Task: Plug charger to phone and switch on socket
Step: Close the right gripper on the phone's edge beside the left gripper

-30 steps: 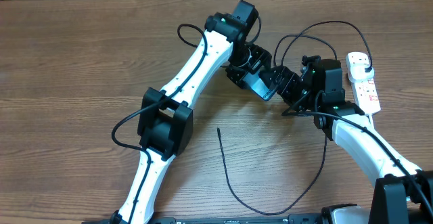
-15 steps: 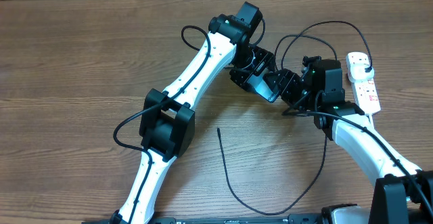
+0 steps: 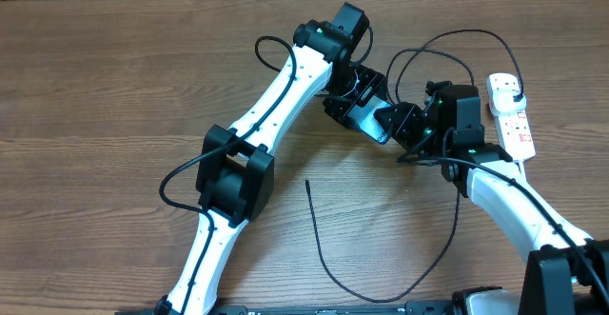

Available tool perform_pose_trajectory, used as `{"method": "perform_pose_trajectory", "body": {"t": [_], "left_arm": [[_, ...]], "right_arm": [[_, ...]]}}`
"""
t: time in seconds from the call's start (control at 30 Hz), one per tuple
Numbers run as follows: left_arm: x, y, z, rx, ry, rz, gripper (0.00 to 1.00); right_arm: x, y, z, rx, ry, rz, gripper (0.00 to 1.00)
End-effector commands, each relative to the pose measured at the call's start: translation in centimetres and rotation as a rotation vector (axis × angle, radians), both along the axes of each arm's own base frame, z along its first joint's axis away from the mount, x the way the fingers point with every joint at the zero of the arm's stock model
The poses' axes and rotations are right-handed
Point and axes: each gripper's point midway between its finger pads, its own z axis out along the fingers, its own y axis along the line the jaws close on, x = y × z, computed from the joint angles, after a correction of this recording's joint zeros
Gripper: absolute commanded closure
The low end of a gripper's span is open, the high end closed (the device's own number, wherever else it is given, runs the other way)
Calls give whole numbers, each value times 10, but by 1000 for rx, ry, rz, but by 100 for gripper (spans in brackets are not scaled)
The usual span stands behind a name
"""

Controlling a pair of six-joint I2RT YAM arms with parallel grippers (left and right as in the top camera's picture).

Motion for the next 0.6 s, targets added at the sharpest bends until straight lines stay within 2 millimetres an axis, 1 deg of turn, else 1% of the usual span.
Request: {"method": "perform_pose_trajectory", "body": {"t": [0.0,0.17,0.53,0.57], "left_arm": [[-4,-14,15,-43,-14,-17,96],[-4,-15,15,-44,-14,-19,96],[-4,-15,15,-43,-15,-23,96],[-4,-15,15,-43,-16,-23,96]], "right_arm": [[6,9,8,-31,-46,28,58],[5,17,8,-56,-61,37,58],[5,16,8,-65,-61,30,59],[5,16,8,-65,-61,29,62]]}}
